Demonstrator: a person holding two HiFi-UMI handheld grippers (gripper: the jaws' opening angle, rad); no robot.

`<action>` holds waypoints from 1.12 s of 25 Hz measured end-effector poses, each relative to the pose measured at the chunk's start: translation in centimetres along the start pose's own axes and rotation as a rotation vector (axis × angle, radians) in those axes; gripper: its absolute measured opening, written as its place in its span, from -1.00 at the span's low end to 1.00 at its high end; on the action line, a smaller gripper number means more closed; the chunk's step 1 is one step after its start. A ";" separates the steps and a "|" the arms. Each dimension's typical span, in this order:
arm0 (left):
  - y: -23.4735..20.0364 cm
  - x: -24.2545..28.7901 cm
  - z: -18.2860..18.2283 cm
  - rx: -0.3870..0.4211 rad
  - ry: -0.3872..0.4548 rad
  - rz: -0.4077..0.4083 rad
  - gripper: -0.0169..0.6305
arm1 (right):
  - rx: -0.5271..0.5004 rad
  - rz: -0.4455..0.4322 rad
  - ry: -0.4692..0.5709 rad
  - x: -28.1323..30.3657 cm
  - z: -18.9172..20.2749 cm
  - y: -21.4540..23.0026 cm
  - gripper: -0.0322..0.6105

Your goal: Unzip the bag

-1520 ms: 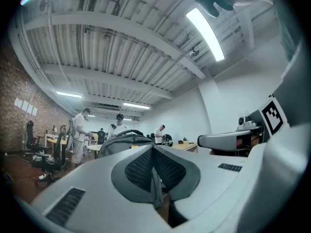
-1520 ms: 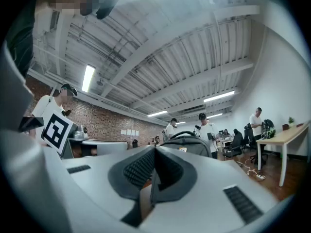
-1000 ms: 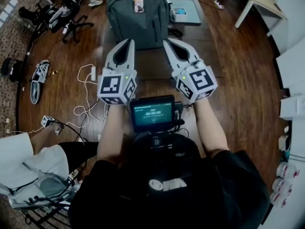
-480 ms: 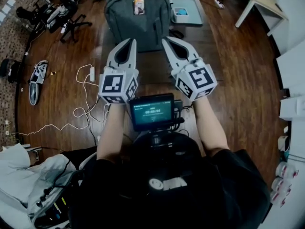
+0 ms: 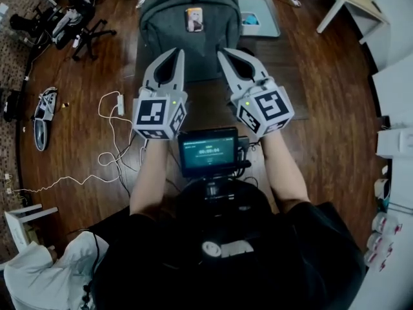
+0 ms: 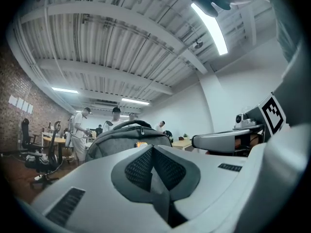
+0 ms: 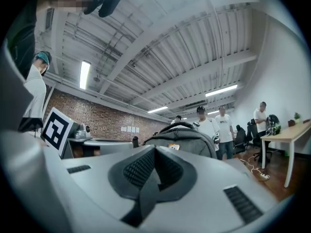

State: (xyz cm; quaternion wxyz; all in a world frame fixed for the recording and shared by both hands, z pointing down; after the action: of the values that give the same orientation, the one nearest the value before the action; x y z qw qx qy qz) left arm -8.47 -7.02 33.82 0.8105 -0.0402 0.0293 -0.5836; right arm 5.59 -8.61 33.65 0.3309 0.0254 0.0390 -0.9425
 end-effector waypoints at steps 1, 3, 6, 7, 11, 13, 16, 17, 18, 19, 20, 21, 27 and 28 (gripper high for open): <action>-1.0 0.7 -0.1 -0.002 0.006 0.004 -0.98 | 0.000 0.003 -0.004 1.1 0.2 0.3 -0.88; -3.9 2.6 -0.5 -0.008 0.023 0.012 -0.98 | 0.003 0.008 -0.012 4.3 0.7 1.0 -0.88; -7.2 4.7 -0.9 -0.010 0.031 0.023 -0.98 | 0.000 0.020 -0.024 8.0 1.4 2.0 -0.88; -7.4 4.7 -1.0 -0.009 0.034 0.028 -0.98 | -0.004 0.025 -0.027 8.1 1.4 2.0 -0.88; -7.0 4.7 -1.4 -0.009 0.054 0.051 -0.98 | -0.030 0.041 -0.028 7.5 0.8 1.9 -0.88; -7.2 4.9 -1.7 -0.010 0.059 0.057 -0.98 | -0.056 0.043 -0.032 7.8 0.4 1.9 -0.88; -6.5 5.2 -1.9 -0.016 0.057 0.073 -0.98 | -0.139 0.059 -0.049 7.4 -0.1 2.0 -0.88; -6.0 5.3 -2.0 -0.017 0.057 0.080 -0.98 | -0.170 0.067 -0.051 7.0 -0.4 2.2 -0.88; -5.7 5.4 -2.2 -0.016 0.057 0.088 -0.98 | -0.195 0.075 -0.052 6.7 -0.7 2.4 -0.88; -5.5 5.5 -2.3 -0.014 0.058 0.095 -0.98 | -0.215 0.084 -0.052 6.6 -1.1 2.7 -0.88; -5.4 5.6 -2.4 -0.012 0.057 0.101 -0.98 | -0.233 0.094 -0.054 6.5 -1.3 3.1 -0.88; -5.4 5.7 -2.4 -0.013 0.057 0.105 -0.98 | -0.253 0.106 -0.060 6.5 -1.5 3.5 -0.88; -5.4 6.1 -3.4 0.010 0.065 0.107 -0.98 | -0.549 0.104 -0.173 7.8 -3.0 5.4 -0.66; -5.4 6.1 -3.7 0.017 0.066 0.108 -0.98 | -0.621 0.089 -0.200 8.3 -3.1 5.4 -0.57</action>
State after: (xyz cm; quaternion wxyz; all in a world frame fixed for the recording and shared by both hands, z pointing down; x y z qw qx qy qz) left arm -11.97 -14.65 30.71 0.8397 -0.0123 0.0533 -0.5403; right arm 2.61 -17.72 29.64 0.3657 -0.1677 0.2904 -0.8682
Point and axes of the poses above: the fingertips, and each gripper's own axes: x forward along the fingers, y to its right, z out of its underside, the point moved 5 cm from there along -x, backward along the fingers, and after that the axes turned 6 degrees about -x, right-handed, at the moved point
